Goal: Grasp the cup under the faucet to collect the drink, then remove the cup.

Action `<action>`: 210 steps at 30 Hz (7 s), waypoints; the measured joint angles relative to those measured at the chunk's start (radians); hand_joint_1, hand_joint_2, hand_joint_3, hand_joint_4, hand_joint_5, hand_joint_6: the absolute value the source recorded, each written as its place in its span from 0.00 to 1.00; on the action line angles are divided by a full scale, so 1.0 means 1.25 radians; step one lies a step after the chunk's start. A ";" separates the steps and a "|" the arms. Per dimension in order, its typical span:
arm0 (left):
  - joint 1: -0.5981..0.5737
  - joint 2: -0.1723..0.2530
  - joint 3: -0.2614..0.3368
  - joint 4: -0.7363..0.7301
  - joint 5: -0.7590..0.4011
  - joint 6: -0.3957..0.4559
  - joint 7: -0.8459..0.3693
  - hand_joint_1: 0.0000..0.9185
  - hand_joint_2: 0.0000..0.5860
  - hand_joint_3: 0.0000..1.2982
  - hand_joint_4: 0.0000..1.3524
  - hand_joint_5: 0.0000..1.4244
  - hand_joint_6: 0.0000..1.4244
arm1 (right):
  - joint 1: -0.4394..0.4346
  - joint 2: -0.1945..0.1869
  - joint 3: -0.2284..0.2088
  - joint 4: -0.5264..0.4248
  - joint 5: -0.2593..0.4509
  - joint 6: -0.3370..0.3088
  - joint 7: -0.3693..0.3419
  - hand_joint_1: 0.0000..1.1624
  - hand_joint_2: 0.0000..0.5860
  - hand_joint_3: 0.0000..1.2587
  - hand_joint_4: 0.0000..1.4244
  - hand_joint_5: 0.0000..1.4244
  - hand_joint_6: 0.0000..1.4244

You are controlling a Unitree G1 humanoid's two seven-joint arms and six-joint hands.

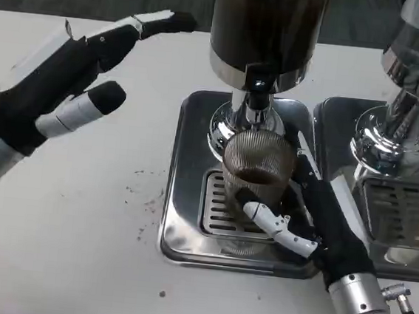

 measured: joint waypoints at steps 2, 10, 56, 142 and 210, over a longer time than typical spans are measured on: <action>0.008 0.000 0.006 -0.004 0.000 0.002 0.000 0.00 0.16 0.20 0.11 0.08 0.04 | -0.003 0.001 0.002 0.006 -0.003 0.000 -0.005 0.56 0.36 0.00 0.00 0.00 0.05; 0.027 0.000 0.012 -0.012 0.012 0.011 0.000 0.00 0.17 0.22 0.12 0.08 0.04 | -0.010 0.002 0.009 0.023 -0.014 0.000 -0.016 0.57 0.36 0.00 0.00 0.00 0.05; 0.098 0.003 0.043 -0.077 0.024 0.057 0.015 0.00 0.22 0.26 0.18 0.11 0.06 | 0.000 0.057 0.064 -0.004 -0.152 0.088 -0.245 0.57 0.39 0.23 0.26 0.30 0.41; 0.107 -0.002 0.038 -0.046 0.047 0.066 0.015 0.00 0.31 0.24 0.18 0.13 0.09 | 0.038 0.053 0.074 0.035 -0.215 0.002 -0.416 0.54 0.42 0.34 0.37 0.44 0.62; 0.086 -0.018 0.037 0.008 0.071 0.049 0.015 0.00 0.33 0.23 0.18 0.13 0.10 | 0.111 0.032 0.044 -0.062 -0.248 -0.013 -0.462 0.65 0.38 0.40 0.42 0.54 0.74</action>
